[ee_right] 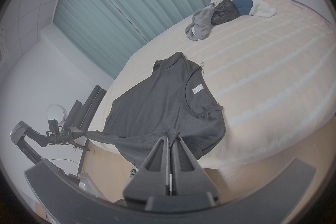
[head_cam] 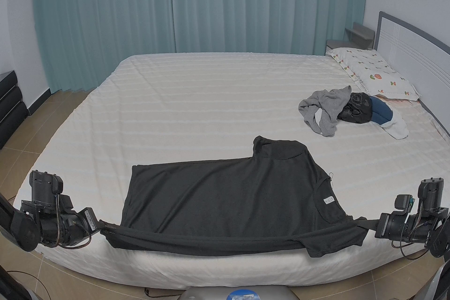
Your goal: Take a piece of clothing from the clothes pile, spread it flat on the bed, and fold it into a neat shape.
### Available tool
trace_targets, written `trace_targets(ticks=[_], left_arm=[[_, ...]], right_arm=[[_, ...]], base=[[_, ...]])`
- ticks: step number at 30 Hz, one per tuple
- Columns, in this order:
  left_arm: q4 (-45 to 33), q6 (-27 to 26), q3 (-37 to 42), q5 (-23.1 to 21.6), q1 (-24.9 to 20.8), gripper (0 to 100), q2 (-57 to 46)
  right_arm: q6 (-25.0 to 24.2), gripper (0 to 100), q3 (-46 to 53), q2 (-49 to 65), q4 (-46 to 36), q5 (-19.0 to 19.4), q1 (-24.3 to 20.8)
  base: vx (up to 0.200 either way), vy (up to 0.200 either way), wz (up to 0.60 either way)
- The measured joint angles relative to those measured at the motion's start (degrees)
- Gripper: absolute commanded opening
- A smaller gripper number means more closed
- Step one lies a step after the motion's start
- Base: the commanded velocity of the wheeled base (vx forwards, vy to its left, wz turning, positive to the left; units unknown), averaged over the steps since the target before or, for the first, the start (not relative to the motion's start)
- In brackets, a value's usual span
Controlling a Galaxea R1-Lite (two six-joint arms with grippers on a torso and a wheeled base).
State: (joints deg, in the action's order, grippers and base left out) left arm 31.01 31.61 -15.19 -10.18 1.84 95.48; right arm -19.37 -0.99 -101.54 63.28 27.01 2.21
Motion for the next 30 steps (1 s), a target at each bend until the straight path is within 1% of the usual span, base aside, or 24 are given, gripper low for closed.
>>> trace_targets(ticks=[5,15,17,24,30], left_arm=[[-0.01,-0.28,0.89,-0.13,-0.05,0,-1.13],[-0.04,-0.24,-1.01,-0.16,-1.05,0,-1.22],[-0.06,-0.22,-1.76,-0.18,-1.13,0,-0.38],[0.05,-0.24,-4.79,-0.20,-1.29,0,4.27],[0.38,-0.27,-7.44,-0.18,-1.46,0,9.07]], right_arm=[[0.74,0,0.00,2.17,-1.73,-1.27,0.07],[1.41,0,-0.17,2.22,-2.61,-1.65,-0.34],[1.39,0,-0.96,1.58,-2.60,-1.87,-0.37],[1.41,0,-5.73,-3.29,-2.60,-5.01,-0.94],[1.34,0,-9.95,-8.11,-2.71,-6.02,-1.91]], base=[[0.000,0.000,0.00],[0.000,0.000,0.00],[0.000,0.000,0.00],[0.000,0.000,0.00],[0.000,0.000,0.00]])
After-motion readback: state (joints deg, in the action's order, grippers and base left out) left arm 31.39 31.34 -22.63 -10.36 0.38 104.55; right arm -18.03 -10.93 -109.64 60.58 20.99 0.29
